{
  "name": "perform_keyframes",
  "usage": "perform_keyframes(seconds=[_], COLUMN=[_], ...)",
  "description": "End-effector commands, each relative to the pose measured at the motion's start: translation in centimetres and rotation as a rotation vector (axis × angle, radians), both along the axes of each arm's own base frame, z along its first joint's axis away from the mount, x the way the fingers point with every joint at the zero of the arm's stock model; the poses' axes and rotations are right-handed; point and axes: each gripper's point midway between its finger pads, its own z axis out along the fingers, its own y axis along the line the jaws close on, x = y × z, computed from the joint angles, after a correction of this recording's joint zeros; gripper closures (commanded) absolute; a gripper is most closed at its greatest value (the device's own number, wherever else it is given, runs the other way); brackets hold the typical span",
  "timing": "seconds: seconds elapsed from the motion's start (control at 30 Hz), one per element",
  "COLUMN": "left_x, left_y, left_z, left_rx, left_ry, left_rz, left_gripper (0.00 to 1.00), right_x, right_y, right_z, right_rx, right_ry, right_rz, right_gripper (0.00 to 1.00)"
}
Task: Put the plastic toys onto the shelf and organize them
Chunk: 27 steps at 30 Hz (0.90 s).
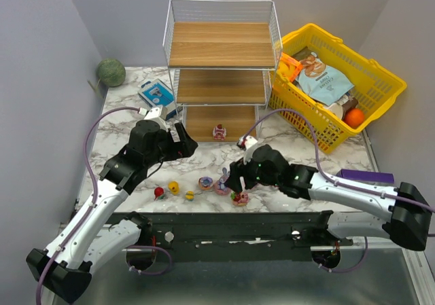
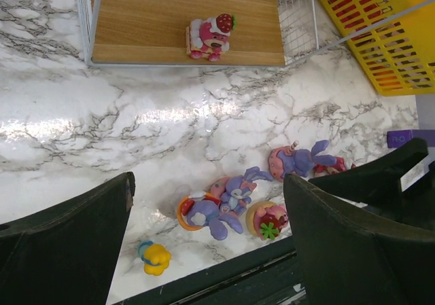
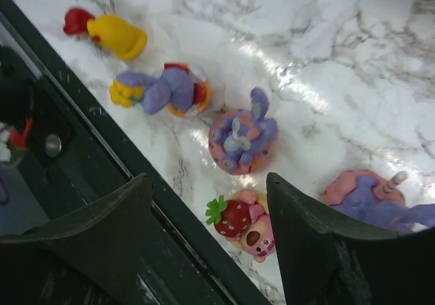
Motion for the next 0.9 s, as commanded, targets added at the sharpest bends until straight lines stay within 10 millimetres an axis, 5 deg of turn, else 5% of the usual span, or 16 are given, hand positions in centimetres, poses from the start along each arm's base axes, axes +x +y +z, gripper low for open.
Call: perform_keyframes(seconds=[0.0, 0.27, 0.87], left_x=[0.1, 0.0, -0.5], left_y=[-0.2, -0.1, 0.0], left_z=[0.0, -0.2, -0.7], left_rx=[0.017, 0.026, 0.022], left_ry=[-0.024, -0.029, -0.029], left_rz=[-0.041, -0.045, -0.052], left_gripper=[0.01, 0.01, 0.01], right_x=[-2.7, -4.5, -4.1], right_y=[-0.1, -0.8, -2.1], right_z=[-4.2, -6.8, -10.0], right_rx=[-0.169, -0.297, -0.398], right_ry=[-0.025, -0.030, -0.020], right_rz=[0.131, 0.181, 0.122], right_gripper=[0.25, 0.25, 0.37])
